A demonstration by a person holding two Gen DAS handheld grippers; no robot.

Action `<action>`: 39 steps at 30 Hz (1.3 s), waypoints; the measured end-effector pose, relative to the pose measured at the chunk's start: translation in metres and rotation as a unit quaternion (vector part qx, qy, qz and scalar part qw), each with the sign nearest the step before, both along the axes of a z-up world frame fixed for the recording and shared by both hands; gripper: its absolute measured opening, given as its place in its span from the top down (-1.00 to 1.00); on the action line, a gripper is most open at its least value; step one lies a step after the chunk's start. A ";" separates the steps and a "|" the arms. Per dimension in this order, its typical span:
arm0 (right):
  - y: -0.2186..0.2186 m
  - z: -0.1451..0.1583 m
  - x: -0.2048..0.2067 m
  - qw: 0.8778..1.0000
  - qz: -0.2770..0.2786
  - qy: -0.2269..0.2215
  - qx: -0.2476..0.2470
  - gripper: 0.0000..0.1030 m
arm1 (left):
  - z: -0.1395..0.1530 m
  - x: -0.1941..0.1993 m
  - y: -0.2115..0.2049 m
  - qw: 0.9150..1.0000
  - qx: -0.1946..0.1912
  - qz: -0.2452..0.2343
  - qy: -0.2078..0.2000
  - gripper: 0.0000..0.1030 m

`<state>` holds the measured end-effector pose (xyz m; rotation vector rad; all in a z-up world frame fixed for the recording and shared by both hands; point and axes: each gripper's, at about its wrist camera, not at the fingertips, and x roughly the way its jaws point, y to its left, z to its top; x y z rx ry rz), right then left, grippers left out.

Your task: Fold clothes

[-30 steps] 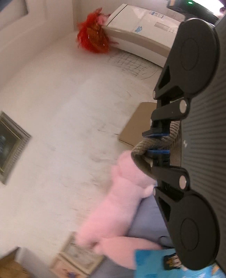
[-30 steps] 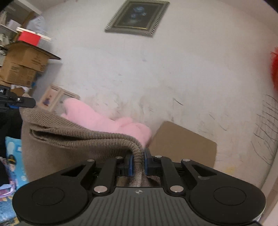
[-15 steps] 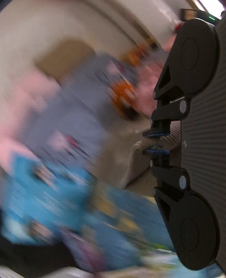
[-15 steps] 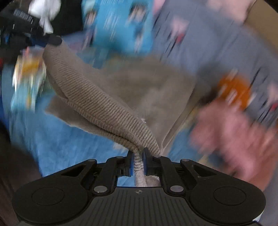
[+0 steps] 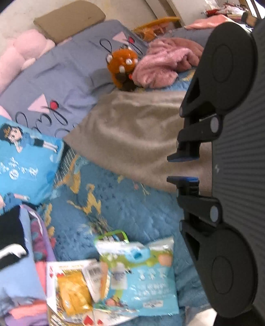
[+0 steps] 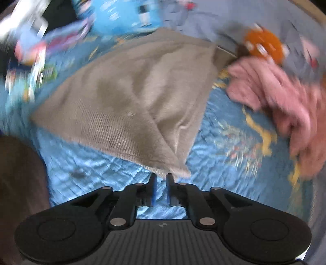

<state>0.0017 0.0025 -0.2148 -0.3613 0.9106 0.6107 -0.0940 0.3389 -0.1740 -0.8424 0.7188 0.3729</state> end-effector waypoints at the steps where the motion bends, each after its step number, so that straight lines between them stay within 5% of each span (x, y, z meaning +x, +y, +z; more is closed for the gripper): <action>1: -0.009 -0.002 0.003 0.999 -0.026 0.021 0.035 0.72 | -0.005 -0.001 0.000 1.000 -0.002 -0.001 0.006 0.45; 7: -0.058 -0.020 0.009 0.953 -0.164 0.098 0.234 0.56 | -0.037 0.006 -0.004 0.999 -0.016 -0.008 0.050 -0.16; 16: -0.078 -0.029 0.032 0.889 -0.250 0.088 0.372 0.39 | -0.040 0.022 -0.022 0.997 -0.012 -0.049 0.057 -0.41; 17: -0.075 -0.029 0.039 0.890 -0.246 0.087 0.374 0.39 | -0.038 0.024 -0.027 0.997 -0.007 -0.056 0.056 -0.41; 24: -0.024 -0.038 0.085 0.946 -0.142 0.087 0.278 0.44 | -0.024 0.040 -0.062 0.994 0.022 -0.104 0.040 -0.41; 26: -0.012 -0.045 0.094 0.954 -0.125 0.098 0.252 0.87 | -0.022 0.043 -0.072 0.992 0.034 -0.117 0.039 -0.49; 27: -0.008 -0.047 0.096 0.957 -0.119 0.099 0.244 0.88 | -0.021 0.044 -0.077 0.991 0.039 -0.124 0.038 -0.54; 35: -0.043 -0.019 0.095 0.940 -0.207 0.031 0.268 0.91 | -0.021 0.039 -0.086 0.990 0.053 -0.127 0.042 -0.54; 37: -0.038 -0.037 0.106 0.951 -0.198 0.076 0.225 0.90 | -0.023 0.036 -0.083 0.991 0.044 -0.121 0.043 -0.54; 39: -0.039 -0.057 0.115 0.944 -0.201 0.134 0.224 0.87 | -0.023 0.034 -0.082 0.991 0.042 -0.119 0.045 -0.54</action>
